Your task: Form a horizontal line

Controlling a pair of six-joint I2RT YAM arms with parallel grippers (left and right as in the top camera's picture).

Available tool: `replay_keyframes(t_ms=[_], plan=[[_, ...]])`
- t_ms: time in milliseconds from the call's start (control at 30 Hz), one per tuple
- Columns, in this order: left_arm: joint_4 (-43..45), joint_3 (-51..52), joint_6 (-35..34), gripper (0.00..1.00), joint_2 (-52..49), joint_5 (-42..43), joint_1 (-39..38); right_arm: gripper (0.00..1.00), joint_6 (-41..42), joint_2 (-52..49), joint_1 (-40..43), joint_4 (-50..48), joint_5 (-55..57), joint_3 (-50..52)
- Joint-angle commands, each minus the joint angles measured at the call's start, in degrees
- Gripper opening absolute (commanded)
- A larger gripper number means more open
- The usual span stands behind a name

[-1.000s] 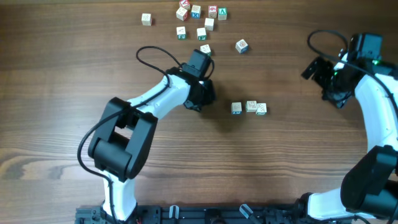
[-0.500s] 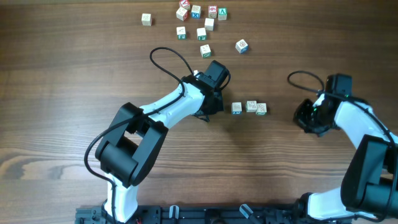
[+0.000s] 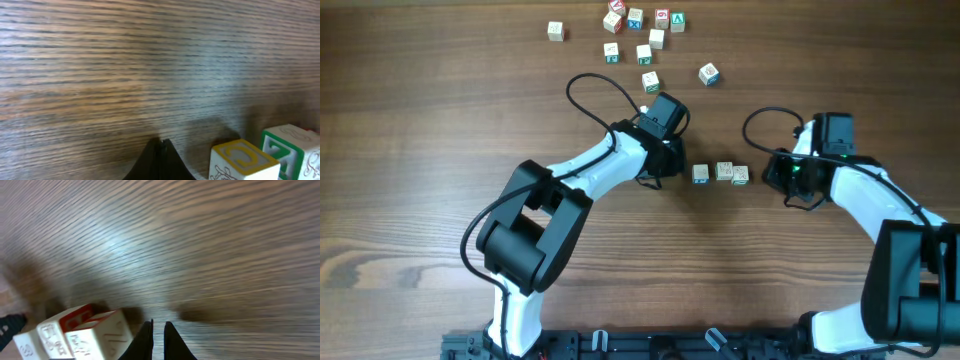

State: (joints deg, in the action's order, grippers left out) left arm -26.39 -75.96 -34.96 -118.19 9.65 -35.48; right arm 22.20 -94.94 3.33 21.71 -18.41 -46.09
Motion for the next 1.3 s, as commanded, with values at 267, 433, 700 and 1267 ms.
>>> replay_keyframes(t_ms=[267, 433, 700, 1267], plan=[[-5.6, 2.1, 5.2, 0.04, -3.7, 3.3, 0.7, 0.11, 2.0, -0.5, -4.1, 1.3, 6.4, 0.8], [-6.8, 2.1, 5.2, 0.04, -3.7, 5.7, 1.1, 0.11, 2.0, -0.5, -4.1, 1.3, 6.4, 0.8], [-5.3, 2.1, 5.2, 0.04, -3.7, 7.1, 0.6, 0.11, 2.0, -0.5, -4.1, 0.7, 3.2, 0.8], [-7.2, -1.1, -0.5, 0.04, -3.7, 14.0, 0.7, 0.15, 1.9, -0.5, -4.1, 0.2, 0.4, 0.8]])
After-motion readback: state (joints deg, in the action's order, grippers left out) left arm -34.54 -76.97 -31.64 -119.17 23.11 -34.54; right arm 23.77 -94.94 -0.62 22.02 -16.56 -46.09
